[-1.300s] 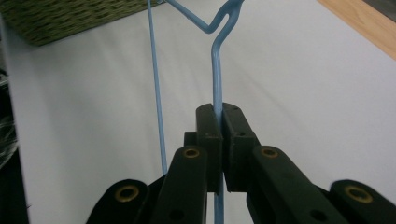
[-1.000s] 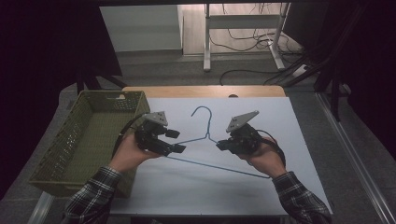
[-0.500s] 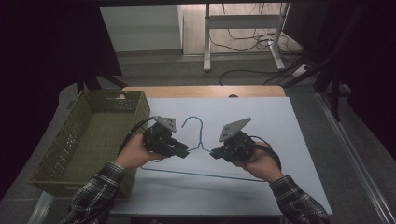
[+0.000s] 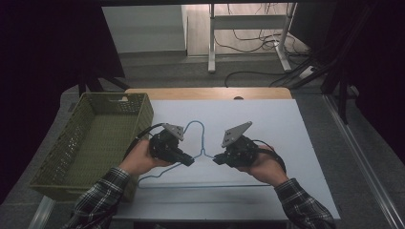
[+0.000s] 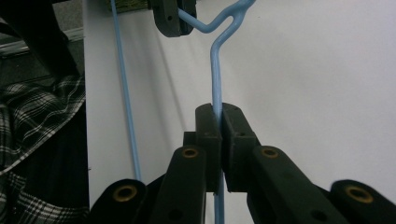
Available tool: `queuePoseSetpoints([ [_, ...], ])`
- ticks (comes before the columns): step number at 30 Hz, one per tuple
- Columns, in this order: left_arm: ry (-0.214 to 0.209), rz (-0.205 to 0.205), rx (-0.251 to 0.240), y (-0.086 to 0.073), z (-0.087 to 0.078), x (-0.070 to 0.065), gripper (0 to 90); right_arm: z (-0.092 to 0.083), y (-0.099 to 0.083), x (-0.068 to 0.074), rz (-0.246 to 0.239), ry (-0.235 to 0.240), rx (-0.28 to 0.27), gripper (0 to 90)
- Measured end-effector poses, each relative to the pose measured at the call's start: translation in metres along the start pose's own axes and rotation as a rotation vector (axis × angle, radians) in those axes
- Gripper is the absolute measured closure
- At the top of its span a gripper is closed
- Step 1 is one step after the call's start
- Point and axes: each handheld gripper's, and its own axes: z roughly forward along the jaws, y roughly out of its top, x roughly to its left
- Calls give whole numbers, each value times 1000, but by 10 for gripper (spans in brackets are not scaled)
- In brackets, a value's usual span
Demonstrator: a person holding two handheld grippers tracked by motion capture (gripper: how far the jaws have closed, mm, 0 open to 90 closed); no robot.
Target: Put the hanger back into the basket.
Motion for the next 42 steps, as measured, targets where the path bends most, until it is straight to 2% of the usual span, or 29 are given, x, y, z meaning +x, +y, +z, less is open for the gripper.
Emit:
queuePoseSetpoints([
  [1,-24,-7,-3,-1,0,1,871,1,0,-1,2,10,6,858],
  [3,-36,-12,-18,-3,0,-1,872,2,-1,-1,0,13,11,852],
  [7,-27,-13,-37,-4,-2,-3,873,3,-1,-1,3,18,15,844],
  [9,-42,-17,-50,-5,-3,-2,873,2,-1,-2,19,23,4,827],
  [10,-29,-18,-58,-5,-4,-3,873,2,-1,-2,19,23,4,827],
  [11,-47,-40,-69,-5,-4,-3,873,1,-1,-3,26,12,1,790],
  [14,-27,-31,-76,-4,-6,-5,873,1,-1,-3,26,15,-3,754],
  [15,-14,-32,-83,-4,-7,-7,874,0,-1,-2,25,10,-3,727],
  [16,-26,-34,-83,-3,-7,-7,874,0,-1,-2,24,6,-5,692],
  [17,-5,-29,-94,-3,-8,-8,874,-2,-1,-2,26,1,-11,656],
  [18,-9,-32,-96,-3,-8,-8,874,-2,-1,-2,26,1,-11,656],
  [20,4,-32,-106,-4,-10,-9,874,-4,-2,-2,31,-12,-16,599],
  [21,-7,-39,-109,-4,-11,-9,874,-5,-2,-2,36,-19,-20,578],
  [22,10,-35,-114,-4,-12,-10,874,-6,-3,-2,38,-30,-25,544],
  [23,-3,-41,-114,-4,-13,-10,874,-9,-4,-4,55,-45,-37,492],
  [24,8,-39,-118,-4,-14,-11,874,-9,-4,-4,55,-45,-37,492],
  [25,11,-50,-126,-5,-17,-11,874,-13,-5,-5,69,-61,-44,438],
  [26,11,-50,-126,-5,-17,-11,873,-13,-5,-5,69,-61,-44,438],
  [27,27,-62,-137,-5,-18,-12,873,-16,-7,-6,85,-75,-49,381],
  [28,23,-63,-136,-5,-19,-12,873,-16,-7,-6,85,-75,-49,381],
  [29,41,-70,-145,-6,-20,-12,873,-20,-8,-7,105,-89,-57,334],
  [33,61,-88,-147,-7,-23,-13,873,-25,-11,-8,133,-117,-64,266],
  [37,100,-120,-174,-7,-28,-12,873,-34,-17,-8,164,-146,-67,197],
  [42,137,-129,-195,-8,-36,-12,873,-41,-23,-7,186,-165,-76,171],
])
